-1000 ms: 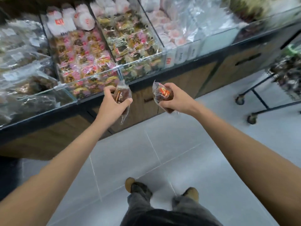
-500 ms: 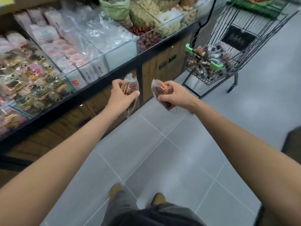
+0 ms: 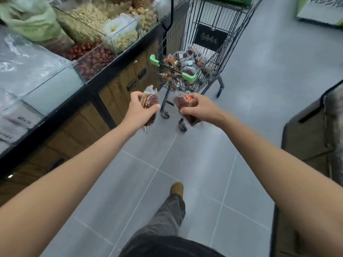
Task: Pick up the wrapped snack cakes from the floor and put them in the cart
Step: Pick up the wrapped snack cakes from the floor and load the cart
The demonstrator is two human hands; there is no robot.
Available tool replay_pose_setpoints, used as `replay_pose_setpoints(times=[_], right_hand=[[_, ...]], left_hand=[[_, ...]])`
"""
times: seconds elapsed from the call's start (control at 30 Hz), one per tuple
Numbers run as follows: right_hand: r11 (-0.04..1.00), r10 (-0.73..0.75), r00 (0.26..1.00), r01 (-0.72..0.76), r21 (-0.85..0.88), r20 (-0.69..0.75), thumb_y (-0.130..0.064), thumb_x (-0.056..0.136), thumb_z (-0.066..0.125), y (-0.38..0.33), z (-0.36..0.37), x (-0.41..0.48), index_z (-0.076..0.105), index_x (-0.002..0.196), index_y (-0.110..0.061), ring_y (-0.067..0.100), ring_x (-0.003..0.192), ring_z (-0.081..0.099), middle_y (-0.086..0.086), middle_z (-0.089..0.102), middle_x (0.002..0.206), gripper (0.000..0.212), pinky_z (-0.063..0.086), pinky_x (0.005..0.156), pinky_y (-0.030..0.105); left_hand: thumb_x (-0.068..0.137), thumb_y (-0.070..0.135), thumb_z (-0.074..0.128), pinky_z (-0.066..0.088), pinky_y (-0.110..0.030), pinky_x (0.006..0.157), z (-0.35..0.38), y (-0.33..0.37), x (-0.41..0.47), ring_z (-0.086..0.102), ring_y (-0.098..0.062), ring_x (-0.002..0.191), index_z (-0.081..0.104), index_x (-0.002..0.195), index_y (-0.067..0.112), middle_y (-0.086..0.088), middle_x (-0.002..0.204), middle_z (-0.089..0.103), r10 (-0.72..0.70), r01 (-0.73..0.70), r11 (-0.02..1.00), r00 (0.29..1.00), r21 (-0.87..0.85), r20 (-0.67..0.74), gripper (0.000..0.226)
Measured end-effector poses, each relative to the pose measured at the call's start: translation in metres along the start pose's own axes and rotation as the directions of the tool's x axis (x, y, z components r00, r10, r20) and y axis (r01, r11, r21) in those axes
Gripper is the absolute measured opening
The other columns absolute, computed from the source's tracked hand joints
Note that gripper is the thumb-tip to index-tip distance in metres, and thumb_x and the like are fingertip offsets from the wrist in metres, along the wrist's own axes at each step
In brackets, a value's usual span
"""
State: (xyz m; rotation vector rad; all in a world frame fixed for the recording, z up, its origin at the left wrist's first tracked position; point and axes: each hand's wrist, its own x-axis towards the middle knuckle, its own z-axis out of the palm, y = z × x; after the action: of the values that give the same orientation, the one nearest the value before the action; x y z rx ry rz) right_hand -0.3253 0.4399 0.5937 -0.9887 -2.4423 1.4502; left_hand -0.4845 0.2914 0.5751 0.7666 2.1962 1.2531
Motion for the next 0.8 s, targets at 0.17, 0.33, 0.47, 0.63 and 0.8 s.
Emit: replay_pose_setpoints(times=[0.17, 0.33, 0.47, 0.63, 0.8], right_hand=[[0.996, 0.086, 0.995, -0.087, -0.017, -0.050, -0.026, 0.079, 0.071, 0.038, -0.079, 0.053, 0.057, 0.115, -0.016, 0.018, 0.088, 0.060, 0.005, 0.063, 0.103, 0.040, 0.050, 0.077, 0.028], [0.990, 0.144, 0.979, -0.144, 0.012, -0.143, -0.025, 0.079, 0.072, 0.075, -0.157, 0.085, 0.057, 0.120, -0.015, 0.012, 0.083, 0.059, 0.004, 0.064, 0.103, 0.045, 0.044, 0.064, 0.016], [0.980, 0.197, 0.957, -0.187, 0.070, -0.211, -0.022, 0.079, 0.072, 0.117, -0.220, 0.101, 0.058, 0.116, -0.017, 0.013, 0.085, 0.061, 0.003, 0.065, 0.103, 0.040, 0.046, 0.066, 0.010], [0.973, 0.228, 0.932, -0.205, 0.108, -0.282, -0.027, 0.076, 0.073, 0.174, -0.295, 0.130, 0.056, 0.098, -0.033, -0.008, 0.072, 0.053, -0.019, 0.058, 0.083, 0.028, 0.037, 0.053, 0.001], [0.966, 0.258, 0.924, -0.248, 0.072, -0.282, -0.031, 0.075, 0.072, 0.235, -0.391, 0.169, 0.057, 0.099, -0.030, -0.006, 0.074, 0.053, -0.019, 0.057, 0.082, 0.028, 0.037, 0.055, 0.005]], left_hand=[[0.082, 0.034, 0.069, 0.048, -0.036, 0.091, 0.075, 0.051, 0.083, 0.053, -0.020, 0.106, 0.031, 0.121, 0.019, -0.007, 0.119, 0.048, 0.027, -0.026, 1.000, 0.991, -0.009, 0.129, 0.057], [0.082, 0.032, 0.069, 0.043, -0.036, 0.096, 0.152, 0.110, 0.148, 0.050, -0.022, 0.110, 0.031, 0.125, 0.016, -0.010, 0.124, 0.047, 0.093, -0.098, 0.995, 0.963, 0.006, 0.251, 0.060], [0.081, 0.038, 0.068, 0.037, -0.026, 0.079, 0.220, 0.148, 0.189, 0.048, -0.013, 0.094, 0.033, 0.119, 0.022, 0.005, 0.104, 0.045, 0.128, -0.148, 0.988, 0.942, 0.042, 0.309, 0.054], [0.082, 0.040, 0.066, 0.036, -0.021, 0.060, 0.306, 0.183, 0.235, 0.050, -0.004, 0.077, 0.034, 0.123, 0.020, 0.008, 0.095, 0.048, 0.128, -0.166, 0.982, 0.935, 0.088, 0.331, 0.057], [0.084, 0.039, 0.064, 0.045, -0.031, 0.079, 0.404, 0.230, 0.277, 0.053, -0.015, 0.091, 0.032, 0.123, 0.019, 0.002, 0.106, 0.049, 0.064, -0.103, 0.990, 0.933, 0.093, 0.353, 0.054]])
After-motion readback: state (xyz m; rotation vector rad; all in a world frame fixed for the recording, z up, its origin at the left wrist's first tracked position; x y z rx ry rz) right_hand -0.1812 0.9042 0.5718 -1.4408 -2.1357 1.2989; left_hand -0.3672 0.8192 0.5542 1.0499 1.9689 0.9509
